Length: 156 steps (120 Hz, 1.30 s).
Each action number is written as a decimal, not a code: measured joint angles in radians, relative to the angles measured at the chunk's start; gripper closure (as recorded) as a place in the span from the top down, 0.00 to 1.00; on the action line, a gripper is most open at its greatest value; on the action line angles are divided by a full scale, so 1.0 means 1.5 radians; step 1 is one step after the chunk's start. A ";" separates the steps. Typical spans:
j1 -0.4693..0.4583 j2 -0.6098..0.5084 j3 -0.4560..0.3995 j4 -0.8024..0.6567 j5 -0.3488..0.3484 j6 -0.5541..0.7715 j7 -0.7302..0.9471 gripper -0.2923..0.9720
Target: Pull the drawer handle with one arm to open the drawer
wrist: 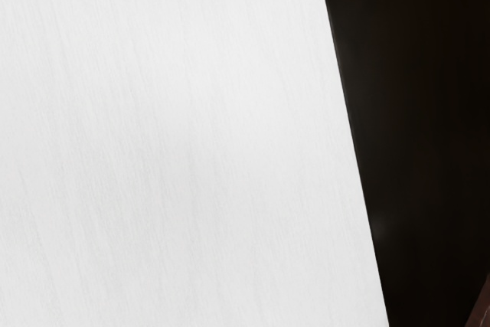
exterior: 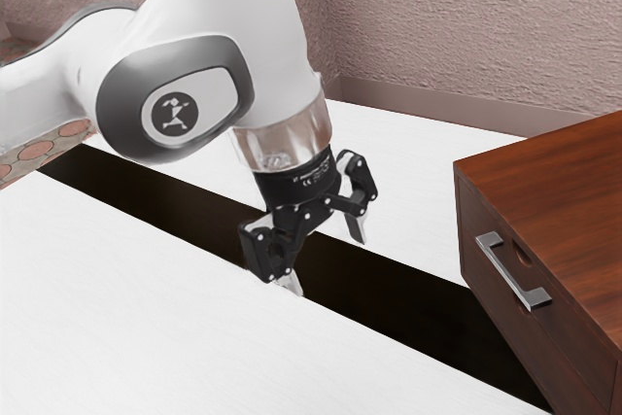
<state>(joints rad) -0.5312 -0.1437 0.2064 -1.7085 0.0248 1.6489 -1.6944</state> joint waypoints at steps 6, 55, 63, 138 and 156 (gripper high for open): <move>-0.002 0.011 0.002 0.006 -0.001 0.008 0.000 0.77; -0.024 0.078 -0.003 0.020 0.003 0.050 0.180 0.77; -0.020 0.091 -0.002 0.021 0.002 0.060 0.218 0.77; -0.005 0.188 0.003 0.098 -0.062 0.115 0.385 0.77; 0.001 0.194 0.002 0.099 -0.073 0.119 0.371 0.77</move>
<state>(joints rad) -0.5299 0.1473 0.2087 -1.5594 -0.0841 1.8273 -1.1385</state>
